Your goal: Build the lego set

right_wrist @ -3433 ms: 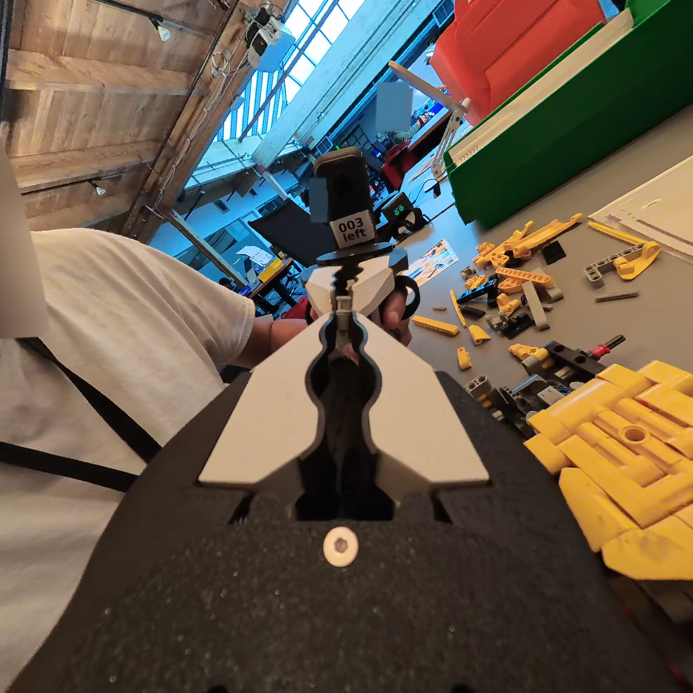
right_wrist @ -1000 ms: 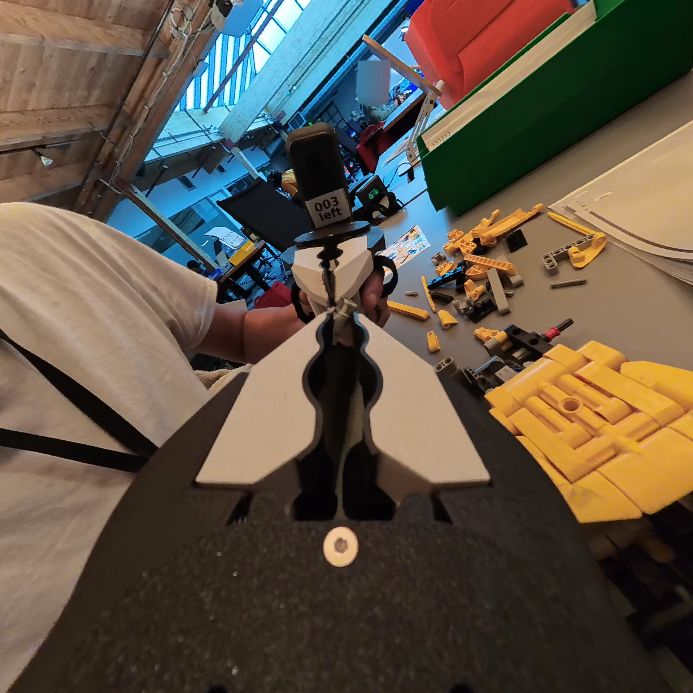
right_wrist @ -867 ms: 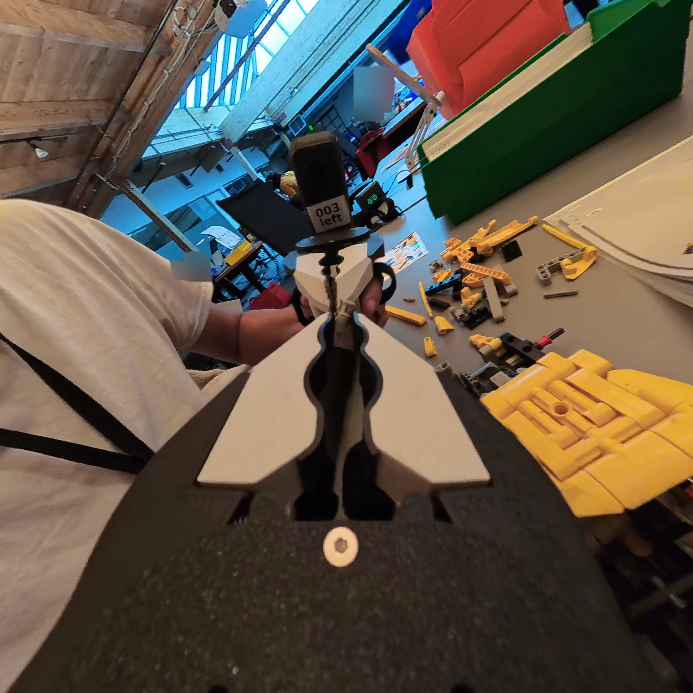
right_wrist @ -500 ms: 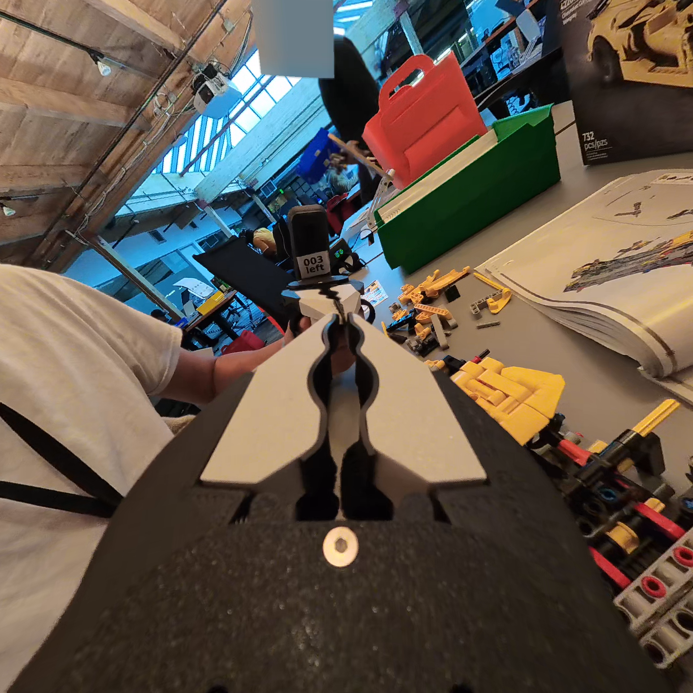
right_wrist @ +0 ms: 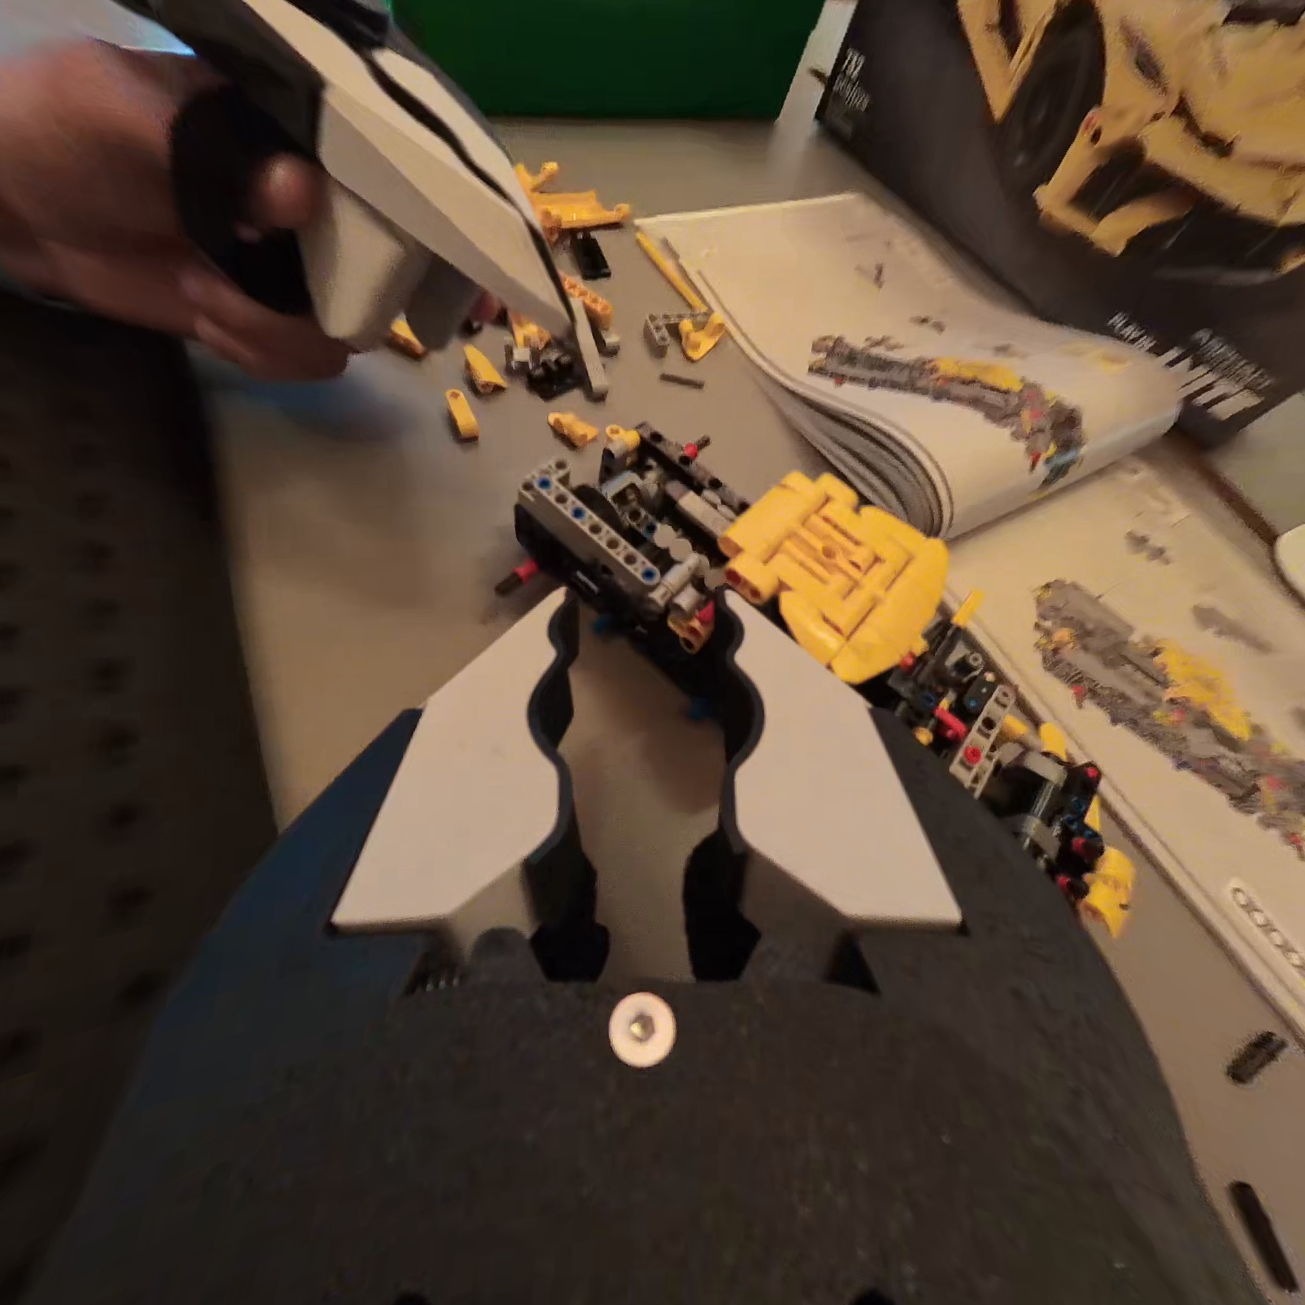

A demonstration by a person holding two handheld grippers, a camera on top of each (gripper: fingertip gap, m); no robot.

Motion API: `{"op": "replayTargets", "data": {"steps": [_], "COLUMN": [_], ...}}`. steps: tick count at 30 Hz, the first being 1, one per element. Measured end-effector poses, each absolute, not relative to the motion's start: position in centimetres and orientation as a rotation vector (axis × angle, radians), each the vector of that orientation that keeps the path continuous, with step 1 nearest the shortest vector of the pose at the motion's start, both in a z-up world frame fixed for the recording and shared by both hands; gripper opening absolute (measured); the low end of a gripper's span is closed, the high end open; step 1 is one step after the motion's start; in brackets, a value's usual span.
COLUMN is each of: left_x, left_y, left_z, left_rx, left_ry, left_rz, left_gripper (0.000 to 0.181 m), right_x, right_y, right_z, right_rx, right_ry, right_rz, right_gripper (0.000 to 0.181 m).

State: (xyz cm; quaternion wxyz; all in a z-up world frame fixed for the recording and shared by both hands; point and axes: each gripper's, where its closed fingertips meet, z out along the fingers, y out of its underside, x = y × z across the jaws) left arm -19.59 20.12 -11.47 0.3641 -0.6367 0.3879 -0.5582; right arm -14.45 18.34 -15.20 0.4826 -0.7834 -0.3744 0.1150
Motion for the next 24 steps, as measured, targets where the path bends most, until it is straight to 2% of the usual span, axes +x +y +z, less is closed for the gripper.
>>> {"op": "replayTargets", "data": {"steps": [6, 13, 18, 24], "left_x": [-19.2, -19.4, -19.4, -19.4], "left_y": [20.1, 19.9, 19.7, 19.6], "left_z": [-12.7, -12.3, -12.3, -12.3], "left_rx": [-1.673, -1.666, -1.658, -1.656], "left_ry": [1.062, 1.045, 1.052, 1.057], "left_rz": [-1.322, -1.373, -1.372, -1.372], "left_gripper": [0.0, 0.0, 0.0, 0.0], "right_x": [-14.9, -14.8, -14.6, -14.5], "right_y": [19.2, 19.9, 20.6, 19.8], "right_z": [-15.7, -17.6, -17.1, -16.6], "right_rx": [-1.774, -1.674, -1.563, -1.52], "right_ry": [-1.169, -1.515, -1.486, -1.435], "right_rz": [-0.104, -0.29, -0.456, -0.52], "right_gripper": [0.032, 0.026, 0.005, 0.0]}}
